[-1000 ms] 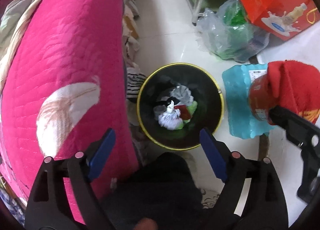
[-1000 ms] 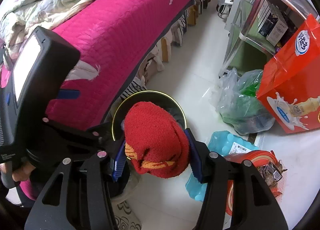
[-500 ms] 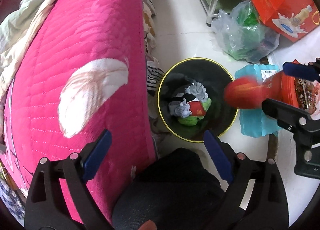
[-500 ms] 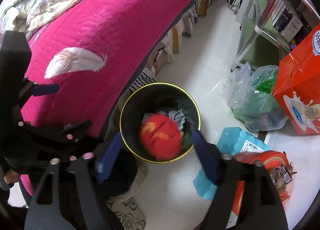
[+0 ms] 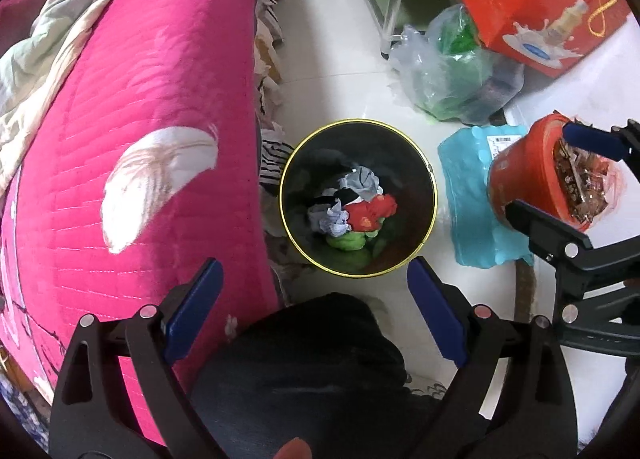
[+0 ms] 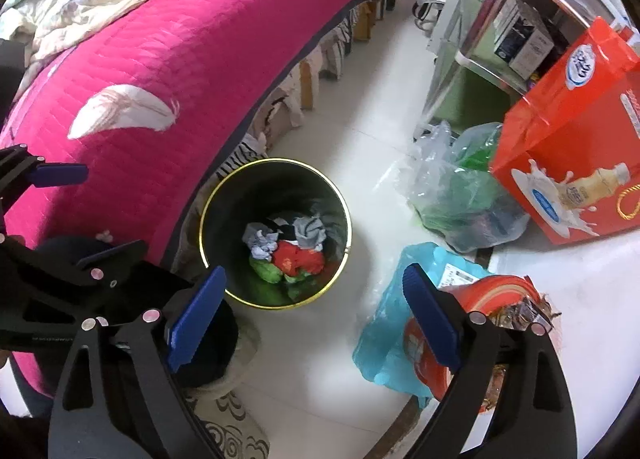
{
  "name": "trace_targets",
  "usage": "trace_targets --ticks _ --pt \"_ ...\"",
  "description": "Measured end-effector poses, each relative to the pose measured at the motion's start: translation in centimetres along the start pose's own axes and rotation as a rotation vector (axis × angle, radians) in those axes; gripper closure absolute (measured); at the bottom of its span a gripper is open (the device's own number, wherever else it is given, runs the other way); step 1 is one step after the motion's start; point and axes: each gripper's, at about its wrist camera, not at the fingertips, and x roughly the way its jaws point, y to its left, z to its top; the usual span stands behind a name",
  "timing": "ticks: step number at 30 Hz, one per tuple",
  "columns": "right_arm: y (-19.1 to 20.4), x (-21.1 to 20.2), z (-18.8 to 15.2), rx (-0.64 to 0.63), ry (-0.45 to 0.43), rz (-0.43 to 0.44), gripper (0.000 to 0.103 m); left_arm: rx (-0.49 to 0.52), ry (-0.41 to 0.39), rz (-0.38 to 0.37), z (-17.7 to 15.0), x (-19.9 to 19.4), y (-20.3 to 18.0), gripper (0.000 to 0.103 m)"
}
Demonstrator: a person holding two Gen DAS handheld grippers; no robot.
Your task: Collect trash
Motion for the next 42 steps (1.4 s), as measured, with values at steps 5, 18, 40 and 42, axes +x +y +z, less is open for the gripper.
trace_targets --ticks 5,18,40,42 --pt "-0.4 -0.2 -0.8 0.008 0.003 -0.018 0.014 0.009 0.012 0.028 -0.3 0.7 -0.8 0.009" --pt "0.3 -0.2 -0.9 -0.027 0.031 -0.038 0.013 0.02 0.022 0.018 -1.4 0.6 -1.0 0.006" --pt "2.4 -0.3 -0.6 -0.116 0.03 -0.07 0.013 0.007 0.019 0.029 -2.6 -0.1 -0.1 0.006" --pt "2.4 -0.3 -0.6 -0.116 0.028 -0.067 0.013 0.007 0.019 0.029 -2.5 -0.1 -0.1 0.006"
